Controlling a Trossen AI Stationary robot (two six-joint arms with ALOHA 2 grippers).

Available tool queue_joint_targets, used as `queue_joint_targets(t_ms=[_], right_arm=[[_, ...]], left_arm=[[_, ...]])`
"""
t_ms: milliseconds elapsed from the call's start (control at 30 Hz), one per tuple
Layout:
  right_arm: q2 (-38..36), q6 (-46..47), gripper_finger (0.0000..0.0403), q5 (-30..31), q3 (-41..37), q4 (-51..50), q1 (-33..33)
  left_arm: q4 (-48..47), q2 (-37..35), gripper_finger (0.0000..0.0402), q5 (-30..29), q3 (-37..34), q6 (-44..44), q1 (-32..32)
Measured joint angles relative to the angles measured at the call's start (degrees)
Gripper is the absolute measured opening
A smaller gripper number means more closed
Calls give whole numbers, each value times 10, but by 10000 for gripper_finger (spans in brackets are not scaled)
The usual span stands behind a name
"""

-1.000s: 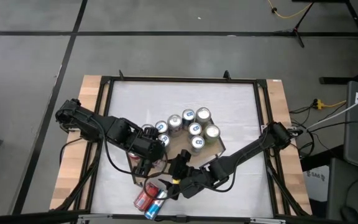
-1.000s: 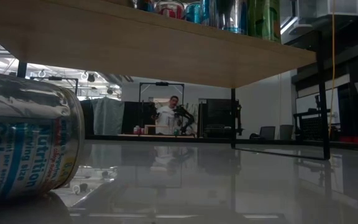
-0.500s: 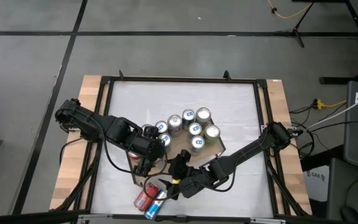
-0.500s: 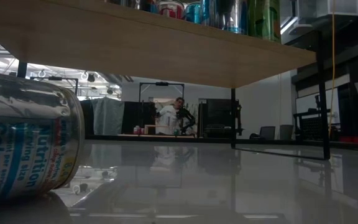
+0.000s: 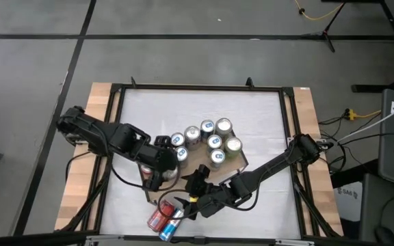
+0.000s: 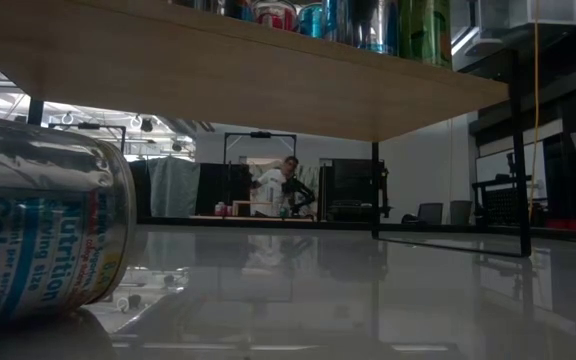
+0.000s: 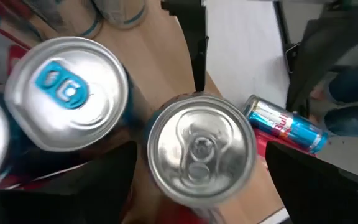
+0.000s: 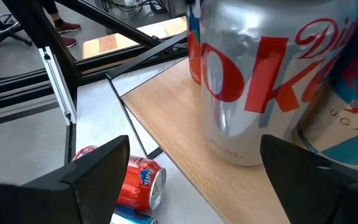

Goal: Place canned beverage on shelf
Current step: Put the red silver soda can on the shelf

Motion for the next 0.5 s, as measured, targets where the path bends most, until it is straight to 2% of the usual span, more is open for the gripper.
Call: queue_joint_targets(t_ms=[167, 500], right_arm=[[0, 0, 351, -13, 0, 0, 0], [0, -3, 351, -79, 2, 12, 0]], left_arm=[[2, -22, 347, 1, 0, 0, 0], [1, -73, 347, 2, 0, 0, 0]])
